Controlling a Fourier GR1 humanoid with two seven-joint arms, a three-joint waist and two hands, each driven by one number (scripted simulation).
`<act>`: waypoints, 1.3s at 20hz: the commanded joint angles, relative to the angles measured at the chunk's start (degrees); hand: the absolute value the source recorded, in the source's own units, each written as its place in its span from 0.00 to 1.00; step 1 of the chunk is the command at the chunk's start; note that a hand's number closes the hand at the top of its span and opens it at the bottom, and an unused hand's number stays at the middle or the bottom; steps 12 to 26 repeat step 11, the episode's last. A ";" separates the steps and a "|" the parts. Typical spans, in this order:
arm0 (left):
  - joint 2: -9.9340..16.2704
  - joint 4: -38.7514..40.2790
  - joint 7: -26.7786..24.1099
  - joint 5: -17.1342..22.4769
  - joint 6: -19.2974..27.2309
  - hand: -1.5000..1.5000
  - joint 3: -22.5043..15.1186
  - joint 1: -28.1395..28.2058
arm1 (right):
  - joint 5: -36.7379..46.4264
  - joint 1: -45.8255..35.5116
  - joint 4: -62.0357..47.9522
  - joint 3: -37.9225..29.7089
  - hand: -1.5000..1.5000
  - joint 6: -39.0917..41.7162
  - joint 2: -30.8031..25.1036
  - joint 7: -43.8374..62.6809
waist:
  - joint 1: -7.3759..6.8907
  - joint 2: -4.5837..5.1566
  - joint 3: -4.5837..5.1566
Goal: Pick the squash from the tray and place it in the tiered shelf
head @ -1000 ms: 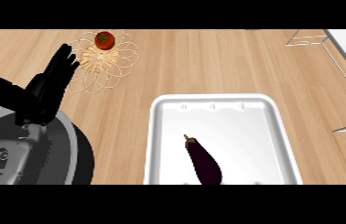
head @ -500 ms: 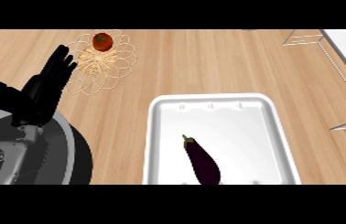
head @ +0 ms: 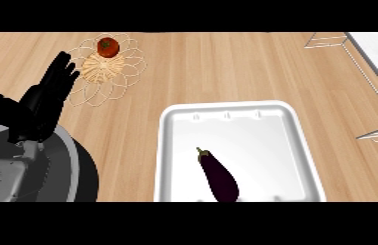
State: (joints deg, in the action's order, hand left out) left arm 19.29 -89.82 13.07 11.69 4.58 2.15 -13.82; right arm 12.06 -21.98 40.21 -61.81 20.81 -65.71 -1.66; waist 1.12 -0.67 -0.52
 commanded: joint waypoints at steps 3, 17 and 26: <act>-2.96 0.04 1.55 -1.80 2.73 0.50 -1.97 1.48 | -6.58 9.05 -3.12 -7.67 0.00 12.58 -4.70 -5.46 | 0.41 0.38 0.48; -3.01 4.07 -2.84 -1.17 0.33 0.50 -1.05 1.10 | -5.59 21.71 2.00 -9.95 0.00 15.73 -0.11 -20.16 | 0.32 0.61 0.53; -3.01 4.07 -2.84 -1.17 0.33 0.50 -1.05 1.10 | -5.59 21.71 2.00 -9.95 0.00 15.73 -0.11 -20.16 | 0.32 0.61 0.53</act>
